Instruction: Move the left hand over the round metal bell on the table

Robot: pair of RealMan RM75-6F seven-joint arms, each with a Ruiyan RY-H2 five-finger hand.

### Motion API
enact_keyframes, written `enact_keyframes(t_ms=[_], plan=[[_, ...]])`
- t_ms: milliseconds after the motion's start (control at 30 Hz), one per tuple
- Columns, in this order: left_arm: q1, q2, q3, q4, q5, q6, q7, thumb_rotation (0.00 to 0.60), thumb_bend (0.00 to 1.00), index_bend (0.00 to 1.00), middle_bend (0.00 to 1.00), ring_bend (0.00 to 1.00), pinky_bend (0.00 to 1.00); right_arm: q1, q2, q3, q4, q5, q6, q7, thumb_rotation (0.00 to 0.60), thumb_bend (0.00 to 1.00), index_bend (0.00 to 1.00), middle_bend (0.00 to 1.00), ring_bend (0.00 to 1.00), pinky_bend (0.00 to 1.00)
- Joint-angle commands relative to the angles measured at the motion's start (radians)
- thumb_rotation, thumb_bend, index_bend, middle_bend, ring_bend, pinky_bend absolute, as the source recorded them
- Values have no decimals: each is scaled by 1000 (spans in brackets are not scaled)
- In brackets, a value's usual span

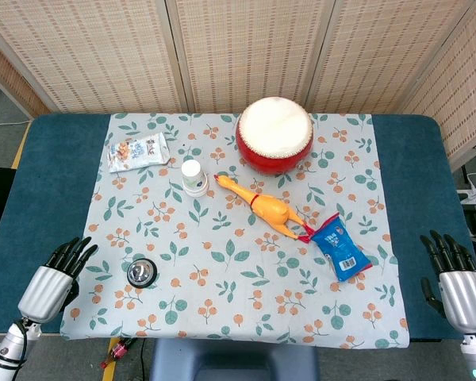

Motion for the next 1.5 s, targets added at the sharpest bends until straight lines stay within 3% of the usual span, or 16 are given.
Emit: enact_keyframes(t_ms=[33,300,433,567,767,1067,1500], plan=[[2,3,0,-1,-2,-1,-2,600,1000,0,10,0,181,0,-1,-2,-5,-9,-1,-4,600,443,48,12,0,140],[-6,-3,-2,0,1,-22,6,600,1000,0,5,0,174,2,-10,7,0,0,-1,5,600,443,49,12,0,140],[-17,-10,3,-19,19,-29,-1,600,1000,0,0,0,149,2,-7,-16,-7,-25,-18,11,600,443,50,12,0,140],[-68,-84,-30,42,46,-31,-35,600,1000,0,0,0,119,6,-3,-18,6,-26,-28,17,600,443,53,12,0,140],[-152,-198,-50,113,7,-174,-126,600,1000,0,0,0,96,-5,5,-28,-2,-26,-23,27,600,443,55,12,0,140],[-166,-289,-19,187,-11,-240,-155,600,1000,0,0,0,87,-4,22,-42,-6,-44,-36,55,600,443,63,12,0,140],[-149,-392,16,360,-28,-248,-266,600,1000,0,0,0,84,24,41,-31,-25,-24,-82,71,600,443,66,12,0,140]])
